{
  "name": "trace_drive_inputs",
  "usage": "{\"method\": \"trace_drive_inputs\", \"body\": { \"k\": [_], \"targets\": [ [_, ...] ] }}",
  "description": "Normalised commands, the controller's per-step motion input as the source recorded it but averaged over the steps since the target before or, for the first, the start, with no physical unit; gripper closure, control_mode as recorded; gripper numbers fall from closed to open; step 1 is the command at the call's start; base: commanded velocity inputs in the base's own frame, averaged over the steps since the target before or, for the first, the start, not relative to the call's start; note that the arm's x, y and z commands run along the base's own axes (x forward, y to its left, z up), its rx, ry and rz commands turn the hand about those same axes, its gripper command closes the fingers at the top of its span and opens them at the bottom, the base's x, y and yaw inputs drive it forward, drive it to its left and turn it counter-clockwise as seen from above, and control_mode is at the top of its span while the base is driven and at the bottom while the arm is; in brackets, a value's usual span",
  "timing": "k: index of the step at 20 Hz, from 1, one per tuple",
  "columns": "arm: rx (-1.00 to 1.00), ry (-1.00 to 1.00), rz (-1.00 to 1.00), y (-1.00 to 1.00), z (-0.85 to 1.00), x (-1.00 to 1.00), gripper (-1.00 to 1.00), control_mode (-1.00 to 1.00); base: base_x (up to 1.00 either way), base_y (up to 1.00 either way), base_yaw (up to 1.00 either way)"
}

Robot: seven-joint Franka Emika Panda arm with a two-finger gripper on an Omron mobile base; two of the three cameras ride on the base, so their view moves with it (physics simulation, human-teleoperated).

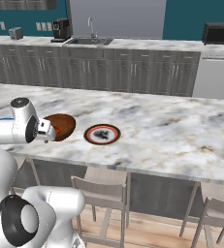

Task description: Pick the chicken drumstick and tomato from their plates and place them in the bowl. Then put the bowl in the fridge.

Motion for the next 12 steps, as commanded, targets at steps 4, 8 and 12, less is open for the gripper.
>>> {"method": "trace_drive_inputs", "body": {
  "k": [4,8,12],
  "targets": [
    [0.00,0.00,0.00,0.00,0.00,0.00,-1.00,1.00,-0.18,0.44,-0.03],
    [0.00,0.00,0.00,0.00,0.00,0.00,-1.00,1.00,-0.03,0.72,-0.10],
    [0.00,0.00,0.00,0.00,0.00,0.00,-1.00,1.00,0.02,0.72,-0.15]
  ]
}}
